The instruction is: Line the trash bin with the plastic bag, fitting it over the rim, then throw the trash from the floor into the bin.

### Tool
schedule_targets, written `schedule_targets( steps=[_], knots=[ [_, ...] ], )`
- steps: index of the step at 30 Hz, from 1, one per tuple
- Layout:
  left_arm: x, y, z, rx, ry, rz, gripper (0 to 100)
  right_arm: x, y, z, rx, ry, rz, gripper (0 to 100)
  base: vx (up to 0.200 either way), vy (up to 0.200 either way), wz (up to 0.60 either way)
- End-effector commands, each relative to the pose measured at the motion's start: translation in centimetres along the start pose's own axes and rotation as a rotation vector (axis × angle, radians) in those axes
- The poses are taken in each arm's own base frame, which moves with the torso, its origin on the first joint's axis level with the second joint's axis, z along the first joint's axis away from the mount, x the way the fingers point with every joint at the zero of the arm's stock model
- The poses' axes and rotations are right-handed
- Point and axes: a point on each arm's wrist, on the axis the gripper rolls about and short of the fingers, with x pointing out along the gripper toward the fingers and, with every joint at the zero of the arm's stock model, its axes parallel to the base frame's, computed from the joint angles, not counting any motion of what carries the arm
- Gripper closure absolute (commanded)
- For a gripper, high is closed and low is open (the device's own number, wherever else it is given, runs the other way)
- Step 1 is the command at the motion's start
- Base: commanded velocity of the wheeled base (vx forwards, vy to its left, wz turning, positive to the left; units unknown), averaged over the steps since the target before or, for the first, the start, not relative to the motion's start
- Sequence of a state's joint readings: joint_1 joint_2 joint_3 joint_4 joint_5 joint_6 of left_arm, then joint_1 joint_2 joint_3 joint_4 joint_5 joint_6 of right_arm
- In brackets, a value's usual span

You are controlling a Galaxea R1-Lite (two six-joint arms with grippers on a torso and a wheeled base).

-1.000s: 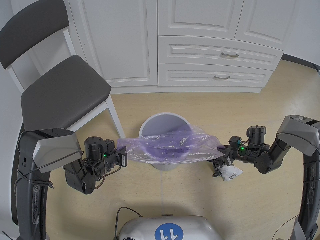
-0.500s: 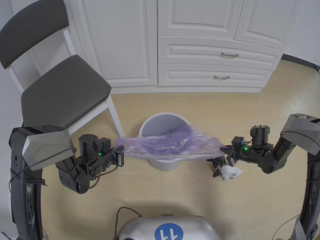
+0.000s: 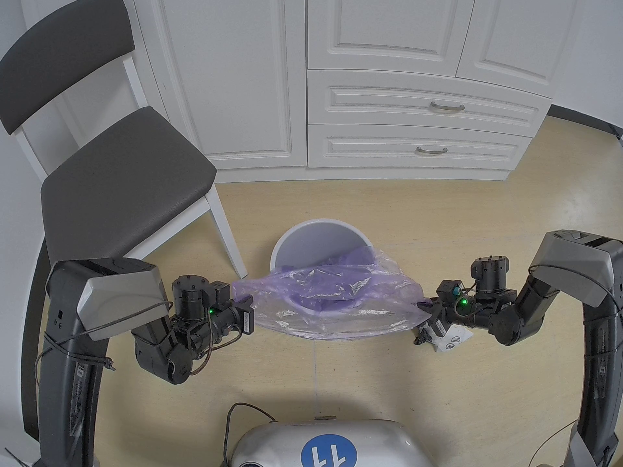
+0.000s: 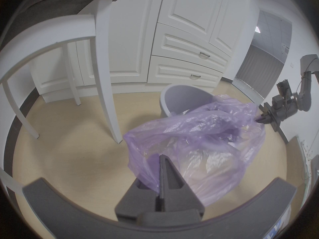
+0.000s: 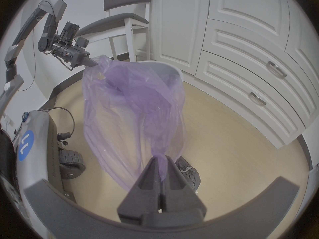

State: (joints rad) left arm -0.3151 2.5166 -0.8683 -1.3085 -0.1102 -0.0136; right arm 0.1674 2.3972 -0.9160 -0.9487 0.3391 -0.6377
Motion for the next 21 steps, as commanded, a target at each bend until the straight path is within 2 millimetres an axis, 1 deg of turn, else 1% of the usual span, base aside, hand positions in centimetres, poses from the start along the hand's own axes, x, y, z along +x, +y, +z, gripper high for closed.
schedule_targets(
  steps=[1, 2, 4, 7, 11, 15, 18, 19, 21],
  knots=[
    [2.6, 0.4, -1.7, -0.045, -0.048, 0.046, 100, 2.0, 0.2, -1.1, 0.044, 0.018, -0.011, 100, 0.0, 0.0, 0.0],
    [2.6, 0.4, -1.6, -0.052, -0.055, 0.05, 100, 2.0, 0.2, -1.1, 0.047, 0.016, -0.014, 100, 0.0, 0.0, 0.0],
    [3.0, 0.4, -0.4, -0.107, -0.108, 0.056, 100, 2.3, -0.1, -0.5, 0.076, -0.007, -0.026, 100, 0.0, 0.0, 0.0],
    [3.4, 0.5, 0.4, -0.151, -0.153, 0.05, 100, 2.6, -0.3, -0.4, 0.105, -0.016, -0.029, 100, 0.0, 0.0, 0.0],
    [4.0, 0.0, 0.8, -0.195, -0.183, 0.056, 100, 3.7, 0.4, -0.7, 0.116, -0.015, -0.015, 100, 0.0, 0.0, 0.0],
    [4.0, -0.2, 0.7, -0.194, -0.178, 0.054, 100, 4.0, 0.9, -0.8, 0.115, -0.009, -0.007, 100, 0.0, 0.0, 0.0],
    [3.9, -0.2, 0.9, -0.194, -0.186, 0.053, 100, 4.3, 1.3, -1.3, 0.123, 0.004, 0.001, 100, 0.0, 0.0, 0.0],
    [3.9, -0.3, 1.0, -0.193, -0.187, 0.05, 100, 4.3, 1.3, -1.3, 0.123, 0.004, 0.003, 0, 0.0, 0.0, 0.0],
    [3.7, -0.3, 1.2, -0.193, -0.189, 0.051, 100, 3.9, 1.1, -1.0, 0.124, -0.002, 0.004, 0, 0.0, 0.0, 0.0]
  ],
)
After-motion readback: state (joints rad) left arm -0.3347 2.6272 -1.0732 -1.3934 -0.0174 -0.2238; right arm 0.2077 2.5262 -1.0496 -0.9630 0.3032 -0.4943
